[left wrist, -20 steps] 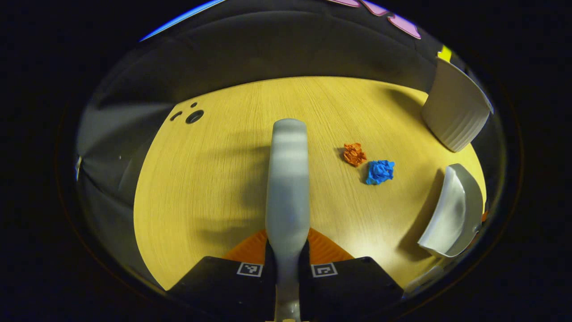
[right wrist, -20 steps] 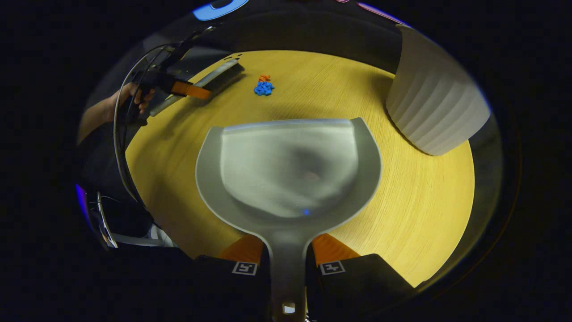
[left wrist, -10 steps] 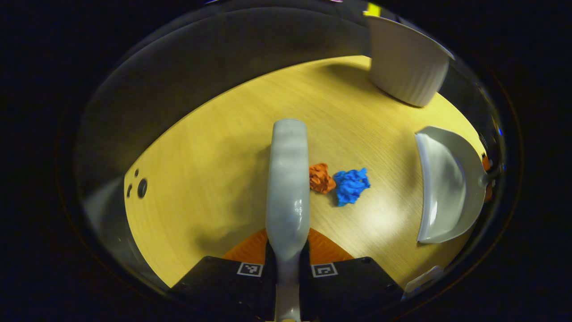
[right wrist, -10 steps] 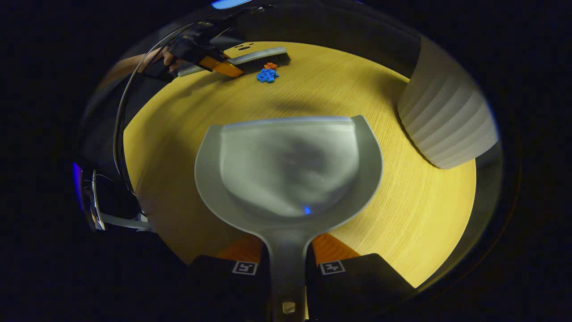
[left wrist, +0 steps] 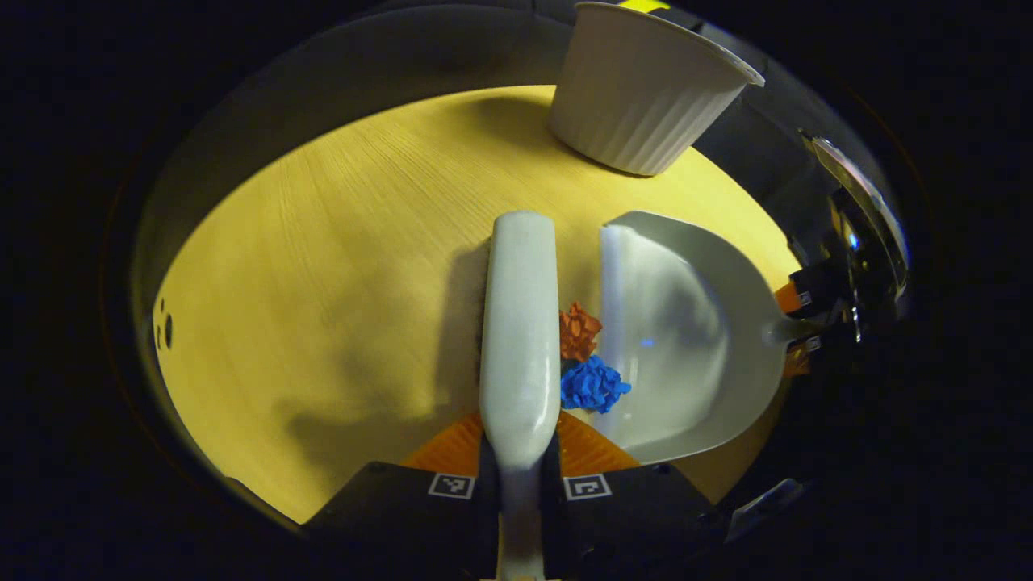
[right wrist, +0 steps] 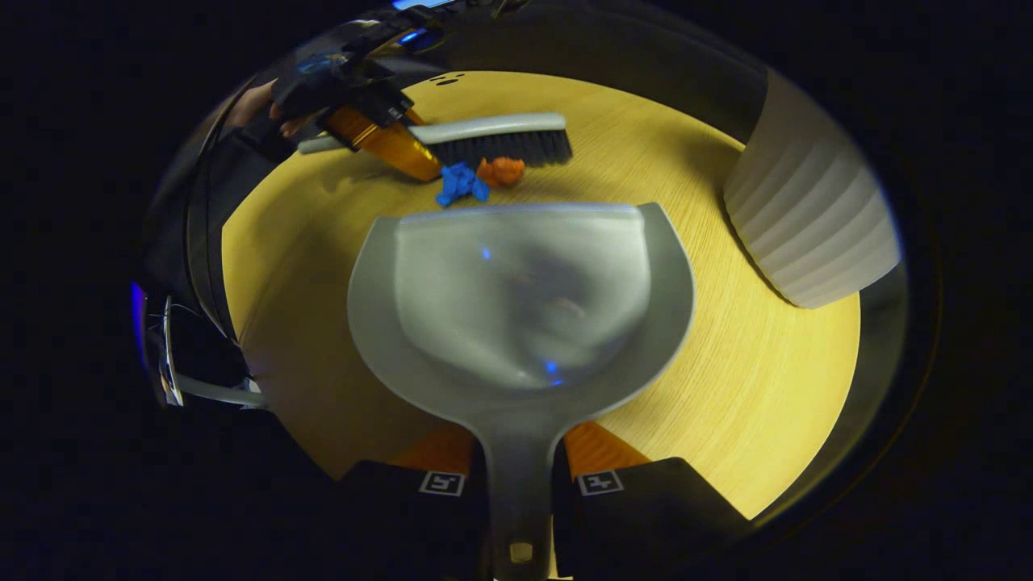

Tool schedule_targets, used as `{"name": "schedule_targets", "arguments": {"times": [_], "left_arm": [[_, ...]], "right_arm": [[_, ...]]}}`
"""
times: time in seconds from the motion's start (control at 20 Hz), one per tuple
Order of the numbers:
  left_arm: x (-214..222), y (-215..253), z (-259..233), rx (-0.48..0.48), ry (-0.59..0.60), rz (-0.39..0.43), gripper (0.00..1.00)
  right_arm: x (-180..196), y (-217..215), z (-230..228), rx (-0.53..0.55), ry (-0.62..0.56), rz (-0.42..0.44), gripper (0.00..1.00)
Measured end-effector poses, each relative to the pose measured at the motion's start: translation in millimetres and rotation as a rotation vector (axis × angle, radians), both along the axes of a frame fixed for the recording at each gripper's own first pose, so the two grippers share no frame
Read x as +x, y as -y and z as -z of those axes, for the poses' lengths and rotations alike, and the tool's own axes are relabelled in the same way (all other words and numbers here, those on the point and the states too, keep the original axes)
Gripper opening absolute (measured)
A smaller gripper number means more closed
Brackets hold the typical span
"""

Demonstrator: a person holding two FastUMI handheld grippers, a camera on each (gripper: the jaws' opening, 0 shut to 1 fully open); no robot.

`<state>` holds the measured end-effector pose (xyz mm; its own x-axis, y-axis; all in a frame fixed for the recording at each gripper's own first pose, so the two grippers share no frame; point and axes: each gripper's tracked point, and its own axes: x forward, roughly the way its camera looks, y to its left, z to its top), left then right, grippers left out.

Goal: Pick up the small broom and dustpan from the desktop, sweep the trash into the dustpan with the broom, and then empty the trash into the garbage bin.

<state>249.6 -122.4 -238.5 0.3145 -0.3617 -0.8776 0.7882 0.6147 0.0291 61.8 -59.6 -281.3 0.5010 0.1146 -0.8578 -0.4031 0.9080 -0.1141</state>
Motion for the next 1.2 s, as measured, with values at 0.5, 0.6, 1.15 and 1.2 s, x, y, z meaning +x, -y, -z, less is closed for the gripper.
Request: {"name": "schedule_targets", "arguments": {"times": [0.5,0.6,1.15,1.2], "left_arm": [[-47.3,28.1,-10.1,-0.116,-0.02,0.021,0.26],[-44.9,21.7,-21.2,-0.167,0.029,-0.055,0.25],[-91.0,-60.6,-15.3,-0.222,0.171,-0.32,0.25],[-94.6,-63.1,-13.9,-0.218,0.174,-0.326,0.25]], "right_arm": [[7.2,-0.5,-1.1,0.004,0.094,0.085,0.35],[7.4,1.3,1.4,0.022,0.087,0.133,0.35],[10.8,17.6,-15.5,-0.012,0.18,0.271,0.35],[11.5,20.4,-24.5,-0.017,0.187,0.284,0.35]]}}
